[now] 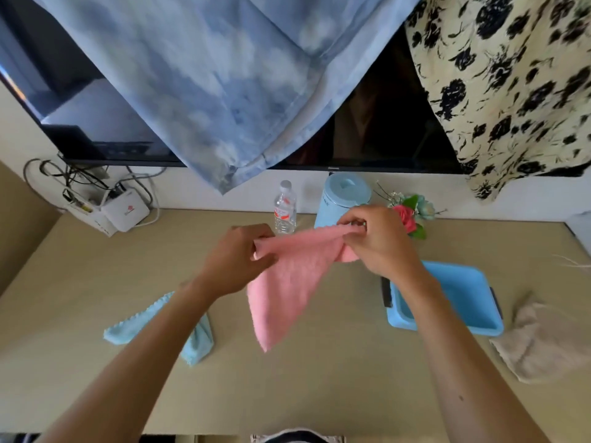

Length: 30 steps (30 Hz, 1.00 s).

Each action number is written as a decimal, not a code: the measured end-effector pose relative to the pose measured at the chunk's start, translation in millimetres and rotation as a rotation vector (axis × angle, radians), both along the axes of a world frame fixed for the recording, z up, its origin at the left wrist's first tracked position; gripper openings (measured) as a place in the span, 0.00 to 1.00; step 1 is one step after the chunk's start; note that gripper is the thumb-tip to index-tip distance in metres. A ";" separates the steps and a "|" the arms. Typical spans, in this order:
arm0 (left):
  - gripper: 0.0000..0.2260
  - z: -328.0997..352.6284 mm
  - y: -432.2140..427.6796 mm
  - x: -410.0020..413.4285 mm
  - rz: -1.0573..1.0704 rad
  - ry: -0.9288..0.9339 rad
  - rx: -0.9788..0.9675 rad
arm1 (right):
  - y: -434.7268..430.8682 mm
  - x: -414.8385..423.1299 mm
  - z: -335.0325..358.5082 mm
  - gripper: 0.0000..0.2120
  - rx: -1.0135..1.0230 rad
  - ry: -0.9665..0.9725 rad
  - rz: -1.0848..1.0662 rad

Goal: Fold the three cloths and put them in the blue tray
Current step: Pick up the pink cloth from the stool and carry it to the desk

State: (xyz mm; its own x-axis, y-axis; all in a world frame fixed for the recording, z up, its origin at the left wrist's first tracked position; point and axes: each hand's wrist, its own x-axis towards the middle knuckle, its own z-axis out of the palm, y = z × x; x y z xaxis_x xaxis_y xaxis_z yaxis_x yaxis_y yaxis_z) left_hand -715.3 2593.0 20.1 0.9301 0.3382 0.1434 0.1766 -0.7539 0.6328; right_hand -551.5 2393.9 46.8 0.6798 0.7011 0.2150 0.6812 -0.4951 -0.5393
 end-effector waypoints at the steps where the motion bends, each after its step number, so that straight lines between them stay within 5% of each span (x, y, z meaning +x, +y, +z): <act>1: 0.06 0.5 5.3 -0.3 0.009 0.006 0.025 | -0.3 1.5 1.4 0.10 -0.025 -0.033 -0.009; 14: 0.05 8.7 61.7 -2.0 0.079 0.035 0.389 | -5.3 34.5 -16.2 0.02 -0.202 -0.160 -0.037; 20: 0.03 -2.0 78.2 9.3 0.057 0.070 0.320 | -4.8 51.2 -28.5 0.09 -0.175 -0.103 -0.015; 24: 0.05 -11.9 80.8 19.5 0.057 0.099 0.258 | -0.8 57.6 -39.0 0.01 -0.138 0.000 0.014; 30: 0.07 -16.7 79.5 27.9 0.128 0.010 0.225 | -4.9 68.9 -52.2 0.07 0.026 0.009 -0.044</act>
